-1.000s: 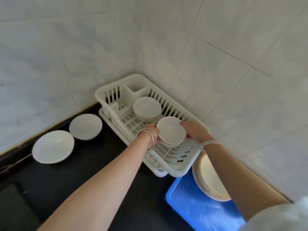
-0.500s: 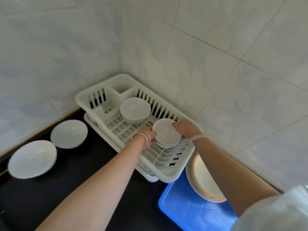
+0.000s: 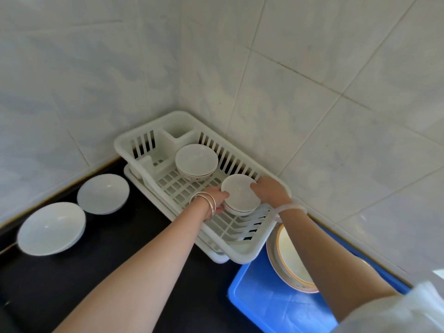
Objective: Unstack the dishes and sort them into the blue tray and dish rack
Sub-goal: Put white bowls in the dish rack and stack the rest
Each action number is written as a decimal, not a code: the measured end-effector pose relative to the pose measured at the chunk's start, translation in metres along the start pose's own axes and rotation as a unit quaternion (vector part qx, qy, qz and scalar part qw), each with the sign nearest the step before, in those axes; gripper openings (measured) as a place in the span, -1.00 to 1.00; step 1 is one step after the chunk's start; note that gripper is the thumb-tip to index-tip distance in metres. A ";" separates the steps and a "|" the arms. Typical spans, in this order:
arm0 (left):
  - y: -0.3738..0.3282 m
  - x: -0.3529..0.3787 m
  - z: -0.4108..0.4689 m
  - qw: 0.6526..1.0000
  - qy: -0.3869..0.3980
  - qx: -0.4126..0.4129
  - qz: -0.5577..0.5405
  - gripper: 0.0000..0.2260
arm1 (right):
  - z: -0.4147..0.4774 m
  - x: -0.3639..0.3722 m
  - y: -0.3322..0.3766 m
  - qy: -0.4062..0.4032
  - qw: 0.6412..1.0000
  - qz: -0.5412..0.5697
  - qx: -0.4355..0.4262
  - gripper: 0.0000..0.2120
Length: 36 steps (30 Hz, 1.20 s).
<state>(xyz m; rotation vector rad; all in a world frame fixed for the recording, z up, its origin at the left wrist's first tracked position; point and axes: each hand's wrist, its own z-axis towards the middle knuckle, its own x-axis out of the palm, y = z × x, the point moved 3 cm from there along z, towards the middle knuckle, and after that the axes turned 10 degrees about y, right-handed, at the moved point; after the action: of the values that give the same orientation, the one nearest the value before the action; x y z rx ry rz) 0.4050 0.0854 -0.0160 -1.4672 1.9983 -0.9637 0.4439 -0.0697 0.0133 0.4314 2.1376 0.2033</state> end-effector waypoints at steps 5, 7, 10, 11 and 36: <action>-0.008 -0.005 -0.014 0.982 -0.011 0.023 0.188 -0.64 | -0.022 0.007 -0.004 -0.015 0.999 0.010 -0.032 -0.58; -0.012 -0.008 -0.021 0.977 -0.018 0.039 0.209 -0.65 | -0.035 0.011 -0.003 -0.048 0.997 0.036 -0.058 -0.60; -0.014 -0.016 -0.040 0.979 -0.055 0.071 0.185 -0.67 | -0.056 0.013 0.010 -0.085 0.989 0.076 -0.096 -0.64; -0.013 -0.020 -0.048 0.978 -0.072 0.086 0.174 -0.67 | -0.063 0.013 0.016 -0.090 0.987 0.091 -0.102 -0.65; 0.203 -0.209 -0.175 0.846 -0.529 0.025 -0.060 -0.57 | -0.034 0.205 0.238 0.029 0.986 0.022 -0.165 -0.55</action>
<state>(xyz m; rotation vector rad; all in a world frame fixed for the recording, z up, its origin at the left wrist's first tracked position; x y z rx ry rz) 0.2189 0.3649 -0.0663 -1.5834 1.0515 -0.1085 0.3641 0.2290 -0.0517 0.2795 2.1001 0.5912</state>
